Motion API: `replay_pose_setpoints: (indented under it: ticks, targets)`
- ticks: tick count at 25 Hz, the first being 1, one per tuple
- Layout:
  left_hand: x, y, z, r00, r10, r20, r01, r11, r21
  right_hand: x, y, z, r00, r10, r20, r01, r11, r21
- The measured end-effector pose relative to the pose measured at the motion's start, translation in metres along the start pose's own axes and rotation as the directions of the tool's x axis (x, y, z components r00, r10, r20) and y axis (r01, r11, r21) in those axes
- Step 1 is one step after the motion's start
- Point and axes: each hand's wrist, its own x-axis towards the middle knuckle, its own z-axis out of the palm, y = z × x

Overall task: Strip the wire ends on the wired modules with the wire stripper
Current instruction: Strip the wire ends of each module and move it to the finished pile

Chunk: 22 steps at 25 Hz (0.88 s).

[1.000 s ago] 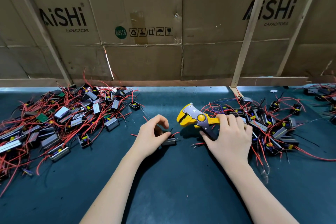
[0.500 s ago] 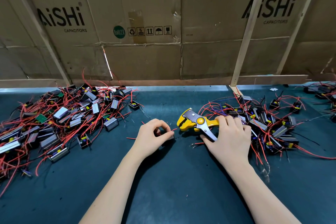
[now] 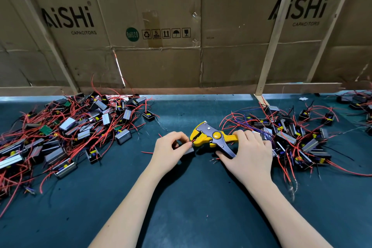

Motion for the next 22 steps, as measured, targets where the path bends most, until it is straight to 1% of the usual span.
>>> replay_pose_setpoints:
  ticks: [4, 12, 18, 22]
  targets:
    - [0.0003, 0.0014, 0.0005, 1.000, -0.017, -0.005, 0.017, 1.000, -0.013, 0.0002, -0.0008, -0.0001, 1.000, 0.012, 0.015, -0.012, 1.000, 0.009]
    - [-0.0007, 0.0046, -0.0005, 1.000, -0.011, -0.001, 0.011, 1.000, -0.024, 0.0014, -0.0030, -0.0008, 1.000, 0.003, -0.024, -0.003, 1.000, -0.008]
    - [-0.0001, 0.0034, -0.0016, 1.000, -0.015, -0.001, 0.015, 1.000, -0.027, 0.0026, -0.0039, -0.0063, 0.998, -0.017, -0.054, 0.019, 0.999, 0.040]
    - [0.0004, 0.0038, -0.0031, 1.000, -0.008, 0.009, 0.008, 0.999, -0.039, 0.0037, -0.0045, -0.0088, 1.000, 0.002, -0.012, -0.002, 1.000, 0.001]
